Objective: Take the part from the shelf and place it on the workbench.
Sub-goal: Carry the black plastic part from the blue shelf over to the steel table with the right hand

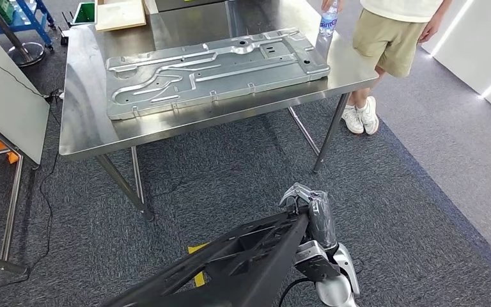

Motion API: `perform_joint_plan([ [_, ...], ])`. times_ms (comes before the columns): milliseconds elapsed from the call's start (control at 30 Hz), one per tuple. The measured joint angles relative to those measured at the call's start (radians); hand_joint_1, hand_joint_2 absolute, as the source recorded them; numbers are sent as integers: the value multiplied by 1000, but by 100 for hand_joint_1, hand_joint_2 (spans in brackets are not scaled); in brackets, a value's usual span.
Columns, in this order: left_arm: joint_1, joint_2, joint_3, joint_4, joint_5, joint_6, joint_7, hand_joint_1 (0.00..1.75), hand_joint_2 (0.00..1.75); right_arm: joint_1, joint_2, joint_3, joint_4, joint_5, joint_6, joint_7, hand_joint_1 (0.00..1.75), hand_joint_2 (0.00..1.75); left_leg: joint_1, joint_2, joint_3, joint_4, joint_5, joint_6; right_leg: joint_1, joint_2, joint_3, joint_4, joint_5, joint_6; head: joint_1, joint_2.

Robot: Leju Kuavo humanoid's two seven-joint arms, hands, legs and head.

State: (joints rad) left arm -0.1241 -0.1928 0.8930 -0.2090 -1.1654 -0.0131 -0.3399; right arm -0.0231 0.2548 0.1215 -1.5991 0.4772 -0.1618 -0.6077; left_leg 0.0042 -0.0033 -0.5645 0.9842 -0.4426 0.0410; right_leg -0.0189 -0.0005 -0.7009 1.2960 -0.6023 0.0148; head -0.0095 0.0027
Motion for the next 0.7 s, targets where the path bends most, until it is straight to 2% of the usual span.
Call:
perform_joint_plan([
  [33, 1, 0, 0, 0, 0, 0, 0, 0, 0, 0, 0, 0, 0, 0, 0, 0, 175, 0, 0, -1, 1, 4, -3, -1, -1, 0, -4, -4, 19, 1, 0, 0],
  [67, 1, 0, 0, 0, 0, 0, 0, 0, 0, 0, 0, 0, 1, 0, 0, 0, 175, 0, 0, -2, 2, 8, -8, -3, -3, 0, 11, -45, 54, 2, 0, 0],
  [100, 1, -1, 0, 0, 0, 0, 0, 0, 0, 0, 0, 0, 1, 0, 0, 0, 175, 0, 1, -3, 4, 15, -13, -6, -5, -1, 39, -109, 93, 2, 0, 0],
  [167, 1, -2, 0, 0, 0, 0, 0, 0, 0, -2, 0, 0, 2, 0, 0, 0, 175, 0, -2, -5, 0, 31, -26, -16, -5, 0, 81, -208, 131, -3, 0, 0],
  [200, 0, -2, 0, 0, 0, 0, 0, 0, 0, -2, 0, -1, 2, 0, 0, 0, 175, 0, -4, -5, -3, 37, -30, -22, -4, 2, 88, -228, 133, -7, 0, 0],
  [333, 0, -1, 0, 0, 0, 0, 0, 0, 0, -2, 0, -2, 2, 0, 0, 0, 175, 0, 0, -4, -9, 53, -46, -43, -2, 5, 90, -236, 131, -30, -1, 0],
  [400, -1, -2, 0, 0, 0, 0, 0, 0, 0, -3, 0, -2, 2, 0, 0, -1, 175, 0, 3, -3, -42, 127, -89, -53, -6, 2, 95, -240, 131, -38, -1, 0],
  [467, 0, -2, 0, 0, 0, 0, 0, 0, 0, -3, 0, -2, 3, 0, 0, -1, 175, 0, 6, -2, -105, 252, -141, -60, -4, 1, 96, -241, 129, -42, -1, 0],
  [500, 1, -2, 0, 0, 0, 0, 0, 0, 0, -2, 0, -2, 3, 0, 0, -1, 175, 0, 7, -2, -130, 295, -151, -61, -4, 0, 96, -241, 128, -43, -1, 0],
  [533, 2, -2, 0, 0, 0, 0, 0, 0, 0, -2, 0, -2, 4, 0, 0, -1, 175, 0, 8, -2, -139, 305, -142, -61, -3, 1, 97, -241, 127, -43, -1, 0],
  [567, 3, -2, 0, 0, 0, 0, 0, 0, 0, -2, 0, -2, 5, 0, 0, -1, 175, 0, 7, -2, -128, 272, -112, -57, -2, 2, 100, -241, 126, -43, -1, 0],
  [633, 2, -1, 0, 0, 0, 0, 0, 0, 0, -2, 1, -2, 5, 0, 0, -1, 175, 0, 3, -2, -71, 144, -40, -42, -1, 3, 106, -241, 122, -41, -1, 0],
  [667, 1, 0, 0, 0, 0, 0, 0, 0, 0, -3, 1, -3, 5, 0, 0, -1, 175, 0, 0, -2, -45, 87, -19, -35, 0, 3, 108, -242, 121, -38, -1, 0],
  [700, 0, 1, 0, 0, 0, 0, 0, 0, 0, -3, 1, -3, 5, 0, 0, -1, 175, 0, -4, -2, -30, 54, -12, -29, 1, 3, 108, -243, 120, -34, -1, 0],
])
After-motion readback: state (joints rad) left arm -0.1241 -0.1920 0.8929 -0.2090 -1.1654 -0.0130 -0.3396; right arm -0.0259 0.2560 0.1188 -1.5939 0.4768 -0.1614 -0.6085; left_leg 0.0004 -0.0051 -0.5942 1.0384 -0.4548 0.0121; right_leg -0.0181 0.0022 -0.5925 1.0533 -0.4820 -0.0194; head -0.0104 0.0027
